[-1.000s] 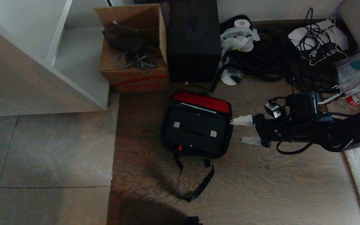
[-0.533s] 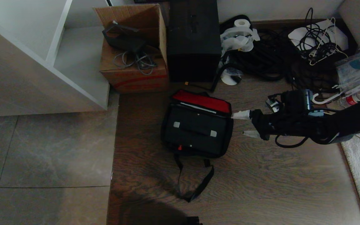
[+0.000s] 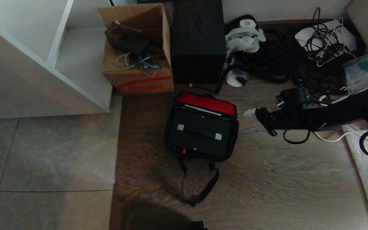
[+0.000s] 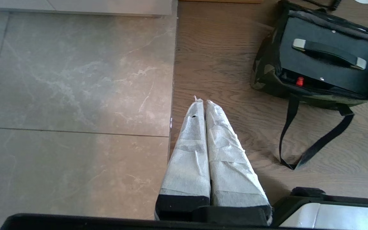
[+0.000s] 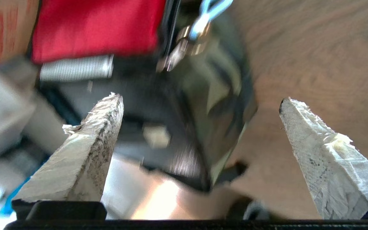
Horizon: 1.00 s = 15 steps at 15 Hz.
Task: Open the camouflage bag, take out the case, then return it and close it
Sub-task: Close the top of the storage box
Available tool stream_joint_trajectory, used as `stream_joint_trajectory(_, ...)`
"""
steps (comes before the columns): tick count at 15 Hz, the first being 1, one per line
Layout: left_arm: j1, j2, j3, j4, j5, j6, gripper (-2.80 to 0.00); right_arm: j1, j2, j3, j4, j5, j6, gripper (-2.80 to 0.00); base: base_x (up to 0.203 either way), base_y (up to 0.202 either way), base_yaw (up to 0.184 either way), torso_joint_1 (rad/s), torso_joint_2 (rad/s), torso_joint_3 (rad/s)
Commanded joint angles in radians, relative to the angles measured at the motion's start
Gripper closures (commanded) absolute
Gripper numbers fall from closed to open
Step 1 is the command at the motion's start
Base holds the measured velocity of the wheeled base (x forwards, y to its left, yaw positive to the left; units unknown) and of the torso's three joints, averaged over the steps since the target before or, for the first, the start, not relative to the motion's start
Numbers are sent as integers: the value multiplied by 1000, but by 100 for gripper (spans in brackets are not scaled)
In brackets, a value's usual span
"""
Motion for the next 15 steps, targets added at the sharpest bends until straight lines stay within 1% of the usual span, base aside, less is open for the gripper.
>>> stream_joint_trajectory(1, 0, 0, 9, 0, 0, 0, 0, 7, 76, -60, -7, -20, 55, -280, 0, 0, 0, 0, 0, 0)
stream_joint_trajectory(3, 0, -1, 9, 0, 0, 0, 0, 24, 116, -160, -21, -52, 156, -280, 0, 0, 0, 0, 0, 0)
stream_joint_trajectory(4, 0, 0, 9, 0, 0, 0, 0, 38, 150, -223, -30, -97, 212, -280, 0, 0, 0, 0, 0, 0)
stream_joint_trajectory(5, 0, 0, 9, 0, 0, 0, 0, 56, 184, -275, -33, -148, 249, -280, 0, 0, 0, 0, 0, 0)
stream_joint_trajectory(6, 0, 0, 9, 0, 0, 0, 0, 72, 209, -298, -38, -174, 266, -280, 0, 0, 0, 0, 0, 0)
stream_joint_trajectory(10, 0, 0, 9, 0, 0, 0, 0, 110, 280, -370, -39, -205, 284, -280, 0, 0, 0, 0, 0, 0)
stream_joint_trajectory(12, 0, 0, 9, 0, 0, 0, 0, 118, 328, -430, -42, -253, 281, -280, 0, 0, 0, 0, 0, 0)
stream_joint_trajectory(13, 0, 0, 9, 0, 0, 0, 0, 119, 341, -434, -47, -260, 281, -280, 0, 0, 0, 0, 0, 0)
stream_joint_trajectory(14, 0, 0, 9, 0, 0, -2, 0, 120, 351, -435, -76, -262, 281, -280, 0, 0, 0, 0, 0, 0)
stream_joint_trajectory(15, 0, 0, 9, 0, 0, 0, 0, 120, 360, -435, -133, -263, 280, -280, 0, 0, 0, 0, 0, 0)
